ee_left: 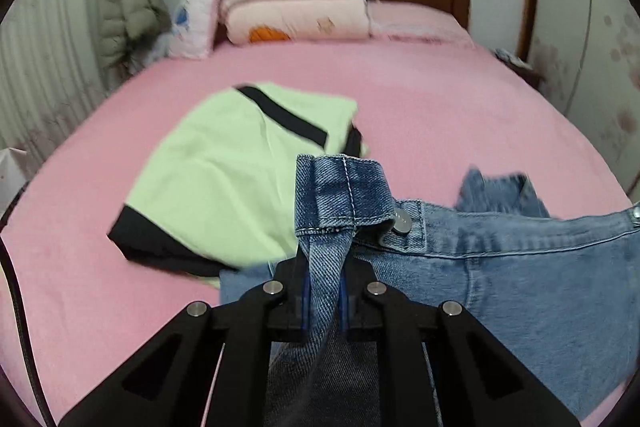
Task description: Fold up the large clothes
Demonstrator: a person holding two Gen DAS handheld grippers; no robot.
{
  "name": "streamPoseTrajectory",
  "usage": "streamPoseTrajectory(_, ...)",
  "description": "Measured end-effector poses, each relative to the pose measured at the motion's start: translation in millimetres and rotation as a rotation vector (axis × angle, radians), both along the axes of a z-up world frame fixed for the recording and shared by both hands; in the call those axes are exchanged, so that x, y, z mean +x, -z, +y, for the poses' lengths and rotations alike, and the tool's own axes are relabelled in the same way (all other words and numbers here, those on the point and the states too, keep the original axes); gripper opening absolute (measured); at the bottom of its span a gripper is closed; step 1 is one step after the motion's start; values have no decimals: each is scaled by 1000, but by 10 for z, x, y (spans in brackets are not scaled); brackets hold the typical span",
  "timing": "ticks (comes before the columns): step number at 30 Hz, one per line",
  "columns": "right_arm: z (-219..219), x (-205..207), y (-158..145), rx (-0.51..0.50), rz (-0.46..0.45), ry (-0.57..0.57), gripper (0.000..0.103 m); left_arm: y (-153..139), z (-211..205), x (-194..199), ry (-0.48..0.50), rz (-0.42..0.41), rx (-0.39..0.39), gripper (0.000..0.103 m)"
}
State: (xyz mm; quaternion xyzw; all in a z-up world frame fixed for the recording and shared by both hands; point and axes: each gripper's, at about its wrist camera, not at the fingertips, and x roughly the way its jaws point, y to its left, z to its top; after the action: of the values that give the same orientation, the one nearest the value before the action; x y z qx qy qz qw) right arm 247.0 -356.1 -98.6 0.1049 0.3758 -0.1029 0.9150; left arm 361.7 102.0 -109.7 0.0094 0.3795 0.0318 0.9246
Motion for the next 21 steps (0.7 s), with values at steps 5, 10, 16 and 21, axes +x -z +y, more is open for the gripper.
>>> streamPoseTrajectory(5,-41,332,31,7,-5,42,4,226,2,364,-55,40,-19,8)
streamPoseTrajectory(10,0,717,564,-60,151,56,4,746,-42,591,-83,113,26,10)
streamPoseTrajectory(16,-63,791,956,-70,252,92,12,870,36,567,-83,94,-15,16)
streamPoseTrajectory(21,-132,771,794,-52,288,95,25,758,154,552,-117,139,-33,75)
